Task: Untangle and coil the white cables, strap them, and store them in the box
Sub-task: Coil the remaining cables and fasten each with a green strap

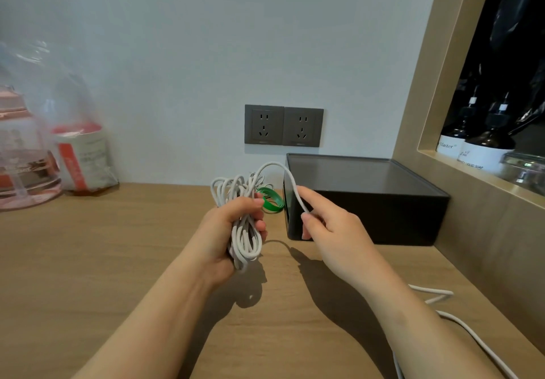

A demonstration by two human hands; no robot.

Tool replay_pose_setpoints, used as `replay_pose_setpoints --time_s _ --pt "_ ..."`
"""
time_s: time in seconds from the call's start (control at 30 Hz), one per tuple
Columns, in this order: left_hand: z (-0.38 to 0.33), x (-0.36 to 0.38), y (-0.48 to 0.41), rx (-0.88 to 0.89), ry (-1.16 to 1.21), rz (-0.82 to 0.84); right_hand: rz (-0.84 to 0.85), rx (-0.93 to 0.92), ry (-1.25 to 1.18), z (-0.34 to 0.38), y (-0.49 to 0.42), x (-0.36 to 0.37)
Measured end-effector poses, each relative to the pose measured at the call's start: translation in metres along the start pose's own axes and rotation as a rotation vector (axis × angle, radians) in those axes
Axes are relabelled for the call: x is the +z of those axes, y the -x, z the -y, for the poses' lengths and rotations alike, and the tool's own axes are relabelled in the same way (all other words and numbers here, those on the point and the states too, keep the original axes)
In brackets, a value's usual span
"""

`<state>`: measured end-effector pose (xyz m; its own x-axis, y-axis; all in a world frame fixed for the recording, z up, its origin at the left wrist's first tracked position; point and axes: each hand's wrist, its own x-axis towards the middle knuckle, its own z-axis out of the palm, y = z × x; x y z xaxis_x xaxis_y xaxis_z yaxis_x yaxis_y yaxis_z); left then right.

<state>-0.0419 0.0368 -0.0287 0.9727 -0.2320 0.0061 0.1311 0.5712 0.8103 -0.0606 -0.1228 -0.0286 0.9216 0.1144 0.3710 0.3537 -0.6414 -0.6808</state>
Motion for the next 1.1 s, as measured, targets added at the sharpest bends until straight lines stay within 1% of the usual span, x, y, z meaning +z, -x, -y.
replay_pose_setpoints --time_s 0.1,0.3,0.47,0.6,0.7,0.8,1.0,1.1 --pt "0.001 -0.001 -0.001 -0.021 0.060 -0.024 0.041 -0.021 0.050 0.000 0.000 0.002" --pt "0.003 -0.002 -0.003 -0.063 0.086 -0.096 0.075 -0.081 0.163 0.003 0.003 0.008" --pt "0.004 -0.001 -0.004 -0.090 0.109 -0.125 -0.041 -0.068 0.073 0.007 0.004 0.007" --pt "0.004 -0.001 -0.002 -0.089 0.128 -0.111 -0.035 -0.043 -0.039 0.008 0.004 0.005" --pt "0.002 -0.003 -0.002 -0.092 0.203 -0.080 0.016 -0.037 -0.125 0.007 0.003 0.006" --pt "0.000 -0.003 -0.001 -0.091 0.245 -0.052 0.084 -0.050 -0.100 0.005 0.004 0.009" --pt "-0.001 -0.007 -0.001 -0.087 0.214 -0.012 0.140 -0.102 -0.003 0.003 0.003 0.015" --pt "-0.001 -0.005 -0.001 -0.078 0.164 -0.027 0.197 -0.111 0.020 0.005 0.004 0.015"
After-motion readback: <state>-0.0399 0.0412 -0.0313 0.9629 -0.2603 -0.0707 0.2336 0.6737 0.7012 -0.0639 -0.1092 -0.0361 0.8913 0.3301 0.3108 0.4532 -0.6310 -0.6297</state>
